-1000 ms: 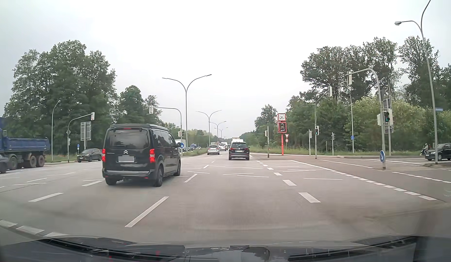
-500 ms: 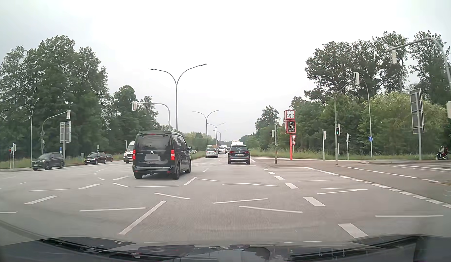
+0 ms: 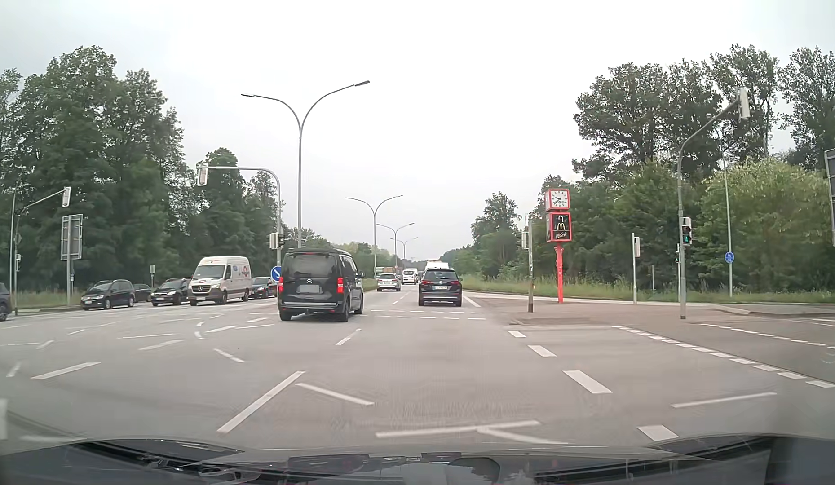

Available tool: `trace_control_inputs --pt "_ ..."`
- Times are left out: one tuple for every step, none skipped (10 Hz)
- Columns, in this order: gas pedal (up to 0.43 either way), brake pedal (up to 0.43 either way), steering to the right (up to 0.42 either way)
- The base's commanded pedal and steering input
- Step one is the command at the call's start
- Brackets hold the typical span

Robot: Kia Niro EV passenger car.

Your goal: Follow the waypoints while adhering to traffic rules and regulations

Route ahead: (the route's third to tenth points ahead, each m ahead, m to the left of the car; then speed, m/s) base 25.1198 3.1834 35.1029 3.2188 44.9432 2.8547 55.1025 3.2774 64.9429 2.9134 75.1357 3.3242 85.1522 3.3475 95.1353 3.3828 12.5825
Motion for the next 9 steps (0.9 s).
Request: trace_control_inputs --pt "0.110 0.000 0.002" --pt "0.110 0.000 0.002" --pt "0.110 0.000 0.002" --pt "0.110 0.000 0.001" --pt "0.110 0.000 0.001" --pt "0.110 0.000 0.001" --pt "0.110 0.000 0.001" --pt "0.110 0.000 0.001" --pt "0.110 0.000 0.001"
